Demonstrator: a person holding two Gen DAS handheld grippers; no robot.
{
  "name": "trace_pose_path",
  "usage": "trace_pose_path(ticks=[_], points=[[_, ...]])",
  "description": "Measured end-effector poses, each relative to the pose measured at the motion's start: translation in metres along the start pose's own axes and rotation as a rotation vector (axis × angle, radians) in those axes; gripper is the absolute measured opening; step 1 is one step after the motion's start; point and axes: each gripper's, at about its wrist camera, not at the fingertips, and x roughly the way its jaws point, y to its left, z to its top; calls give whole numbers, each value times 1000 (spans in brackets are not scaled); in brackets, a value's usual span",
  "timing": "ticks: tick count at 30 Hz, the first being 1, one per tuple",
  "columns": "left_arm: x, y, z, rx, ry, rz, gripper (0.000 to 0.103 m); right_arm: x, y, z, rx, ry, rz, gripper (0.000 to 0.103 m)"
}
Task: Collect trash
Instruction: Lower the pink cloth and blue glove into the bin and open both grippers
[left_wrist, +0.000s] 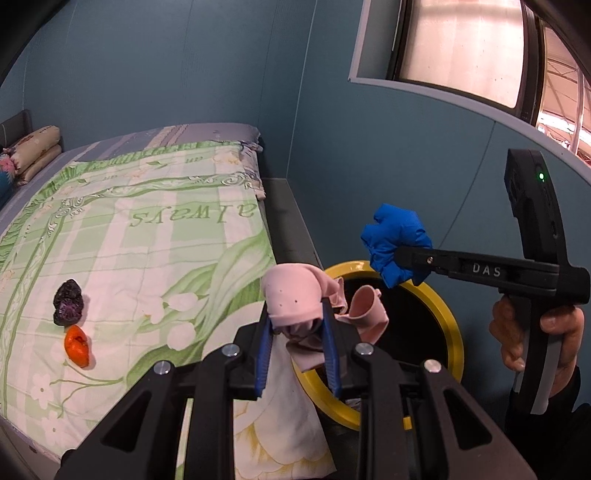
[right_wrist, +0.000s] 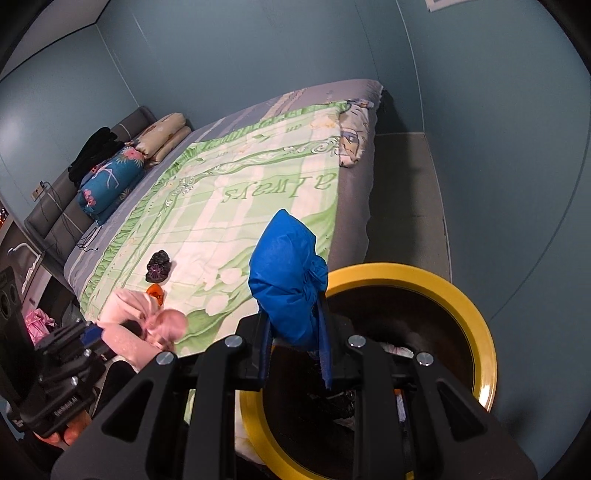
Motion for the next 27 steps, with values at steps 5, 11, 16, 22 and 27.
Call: trace_pose_path(ticks=[5,11,16,22,27], points=[[22,-10,-7,22,54,-14,23,8,-11,-3,26,28,-10,20],[43,-21,-15,42,109,-40,23,19,-22,-8,56,61,-23,20],[60,-31,-19,68,148,-57,23,26,-36,-11,91,84,-36,20],[77,-37,-28,72,202,-70,24,37,-50,-16,130,111,-36,20],[85,-40,-37,73,235,-70,26,44,-58,-19,157,130,-33,23]])
